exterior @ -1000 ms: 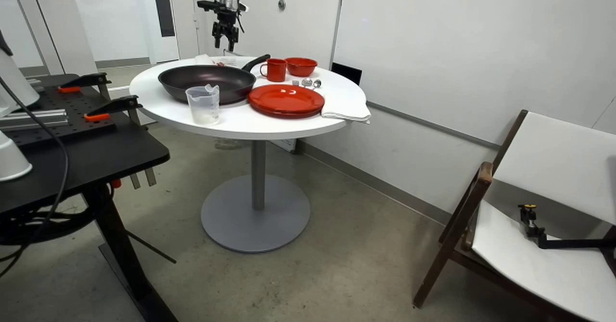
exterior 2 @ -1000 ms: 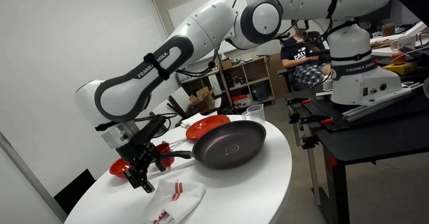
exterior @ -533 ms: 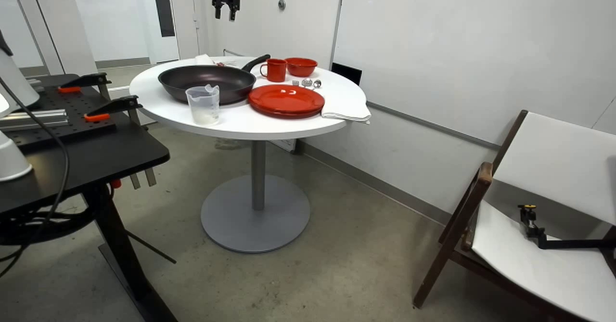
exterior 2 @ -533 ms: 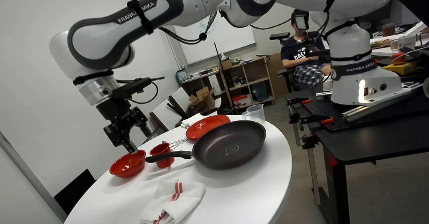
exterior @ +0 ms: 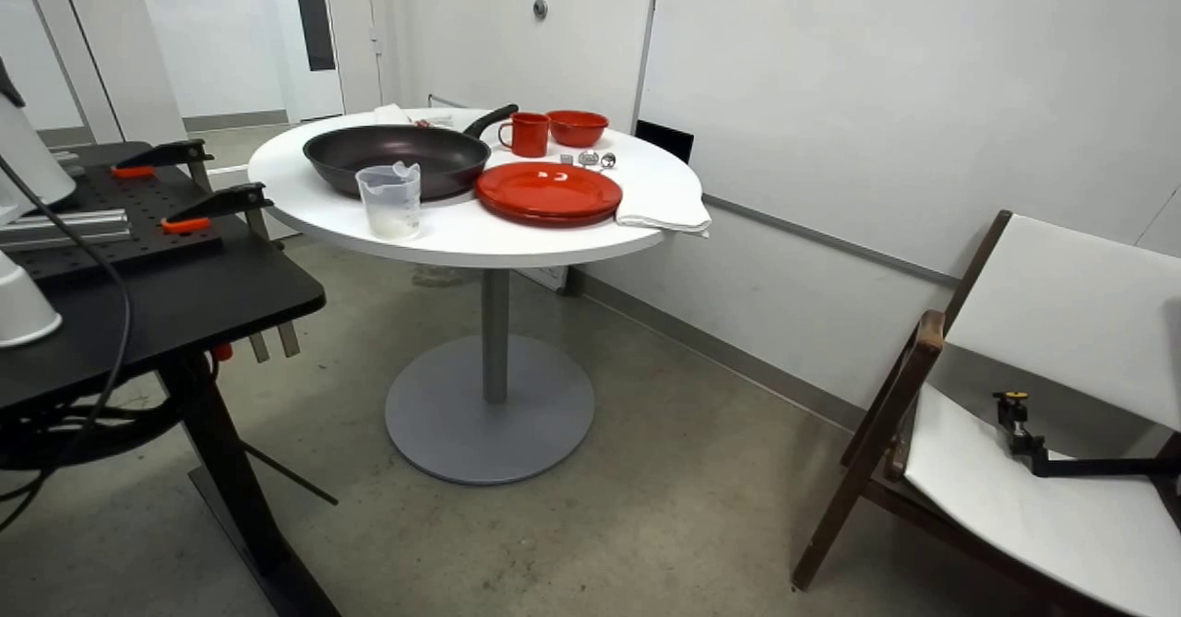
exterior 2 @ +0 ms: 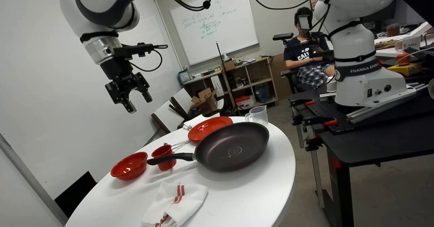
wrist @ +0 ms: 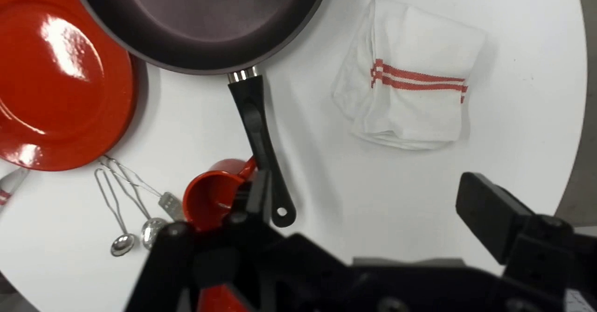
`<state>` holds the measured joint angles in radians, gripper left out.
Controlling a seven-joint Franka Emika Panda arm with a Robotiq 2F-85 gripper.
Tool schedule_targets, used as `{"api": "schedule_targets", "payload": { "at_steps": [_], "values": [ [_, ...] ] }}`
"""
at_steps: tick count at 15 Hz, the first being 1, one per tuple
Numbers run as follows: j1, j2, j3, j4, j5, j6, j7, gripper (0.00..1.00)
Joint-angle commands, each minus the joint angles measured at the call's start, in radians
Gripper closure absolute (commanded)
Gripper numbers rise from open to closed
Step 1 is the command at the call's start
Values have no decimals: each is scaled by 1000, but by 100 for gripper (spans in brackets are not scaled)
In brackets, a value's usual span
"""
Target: Use the towel to clean the pan
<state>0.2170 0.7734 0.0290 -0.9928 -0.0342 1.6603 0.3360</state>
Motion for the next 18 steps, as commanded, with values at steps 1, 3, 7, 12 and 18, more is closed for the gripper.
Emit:
{"api": "schedule_targets", "payload": {
  "at_steps": [1, 3, 7, 12, 18],
  "values": [
    [-38, -186, -8, -236, 27, 77, 51, 0],
    [-58, -255, -11, -314, 29, 95, 69, 0],
    [-89, -393, -18, -473, 39, 136, 81, 0],
    [-102, -404, -15, -469, 21, 106, 64, 0],
    [-104, -433, -14, -520, 24, 124, 64, 0]
  ]
}}
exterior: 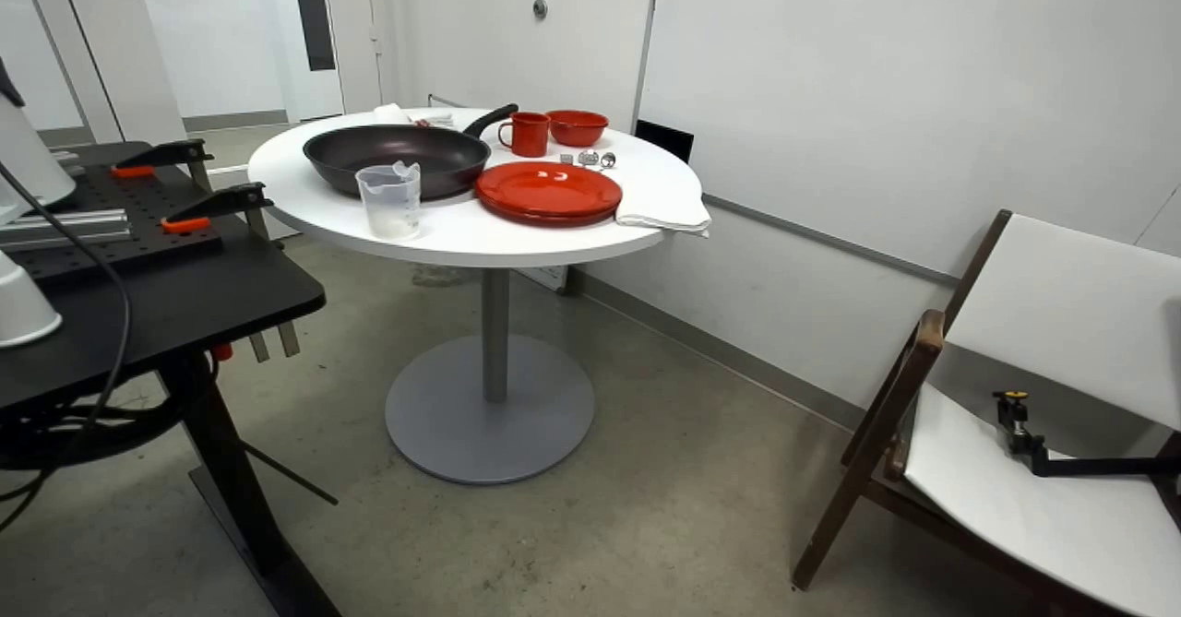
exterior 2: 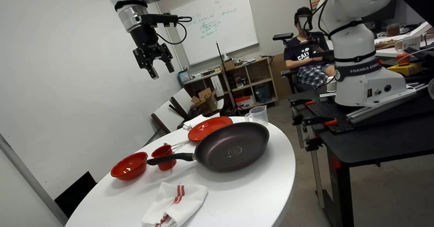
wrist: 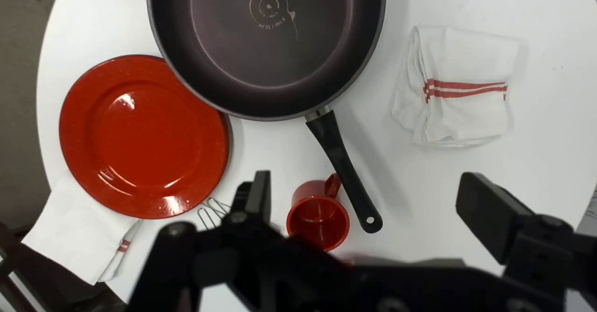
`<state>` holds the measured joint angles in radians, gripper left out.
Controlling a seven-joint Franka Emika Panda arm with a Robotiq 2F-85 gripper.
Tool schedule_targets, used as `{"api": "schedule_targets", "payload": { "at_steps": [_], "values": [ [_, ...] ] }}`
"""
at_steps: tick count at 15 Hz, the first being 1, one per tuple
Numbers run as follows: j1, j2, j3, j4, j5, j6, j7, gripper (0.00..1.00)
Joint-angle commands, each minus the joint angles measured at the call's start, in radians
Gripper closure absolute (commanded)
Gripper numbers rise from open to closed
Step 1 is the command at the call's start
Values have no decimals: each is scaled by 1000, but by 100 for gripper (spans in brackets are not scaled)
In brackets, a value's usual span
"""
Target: Use the towel to clean the pan
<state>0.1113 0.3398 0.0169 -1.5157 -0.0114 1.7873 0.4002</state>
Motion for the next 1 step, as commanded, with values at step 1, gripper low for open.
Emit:
{"api": "schedule_targets", "payload": {
  "at_steps": [1],
  "values": [
    [2, 1, -2, 3, 1, -3, 0, 0]
  ]
}}
